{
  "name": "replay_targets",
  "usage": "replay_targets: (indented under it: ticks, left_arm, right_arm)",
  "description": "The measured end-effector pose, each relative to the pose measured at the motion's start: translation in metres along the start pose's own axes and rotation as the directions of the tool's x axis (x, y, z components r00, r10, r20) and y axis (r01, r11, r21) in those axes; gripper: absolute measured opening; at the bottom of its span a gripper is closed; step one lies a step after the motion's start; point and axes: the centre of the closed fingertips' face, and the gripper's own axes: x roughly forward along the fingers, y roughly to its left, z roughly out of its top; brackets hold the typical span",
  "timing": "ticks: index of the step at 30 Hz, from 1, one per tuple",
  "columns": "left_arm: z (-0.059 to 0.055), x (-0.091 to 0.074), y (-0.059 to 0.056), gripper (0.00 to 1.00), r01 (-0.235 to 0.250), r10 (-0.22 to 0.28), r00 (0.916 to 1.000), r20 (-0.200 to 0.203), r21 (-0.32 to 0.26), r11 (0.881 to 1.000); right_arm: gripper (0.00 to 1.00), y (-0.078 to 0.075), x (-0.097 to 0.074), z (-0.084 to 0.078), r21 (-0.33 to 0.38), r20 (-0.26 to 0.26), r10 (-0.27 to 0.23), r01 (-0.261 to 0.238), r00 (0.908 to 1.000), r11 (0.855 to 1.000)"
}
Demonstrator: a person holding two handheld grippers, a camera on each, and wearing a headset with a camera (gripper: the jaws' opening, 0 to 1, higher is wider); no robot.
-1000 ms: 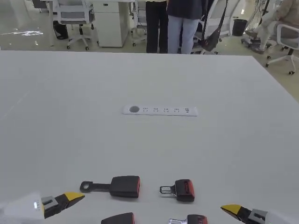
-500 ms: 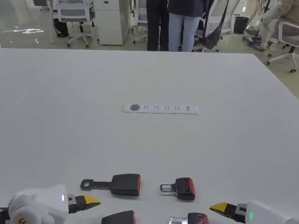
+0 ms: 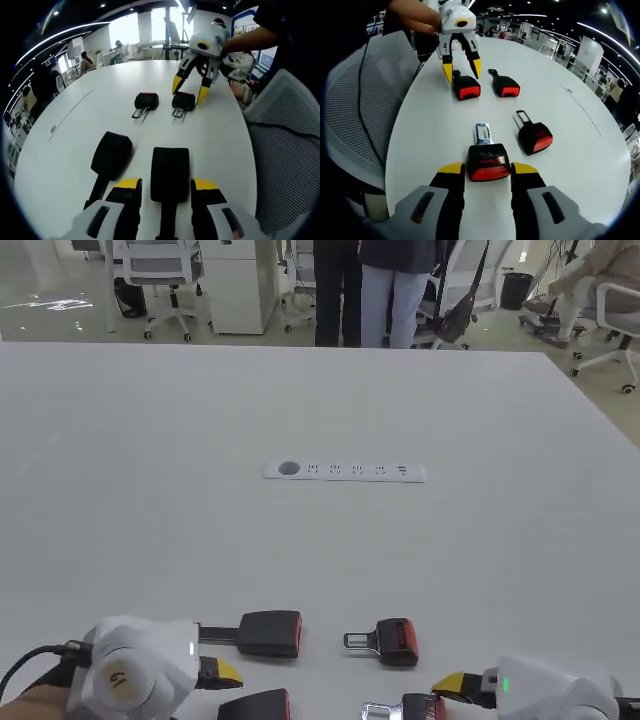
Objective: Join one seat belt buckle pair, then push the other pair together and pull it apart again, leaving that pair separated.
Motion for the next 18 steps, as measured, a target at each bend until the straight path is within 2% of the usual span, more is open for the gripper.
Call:
replay_targets:
  ticks: [7,18]
  left_arm:
    - [-0.010,0.005,0.001,0.35,0.031,-0.029,0.9984,-0.047,0.028,0.999]
    - [-0.012,0.007,-0.004,0.33,0.079,-0.076,0.9949,-0.066,0.036,0.996]
  right_arm:
    - [0.32,-0.001,0.001,-0.002,-0.028,-0.013,0.023,-0.023,0.9996,0.999]
    - [0.31,0.002,0.001,0.000,-0.068,-0.013,0.056,-0.057,0.9983,0.996]
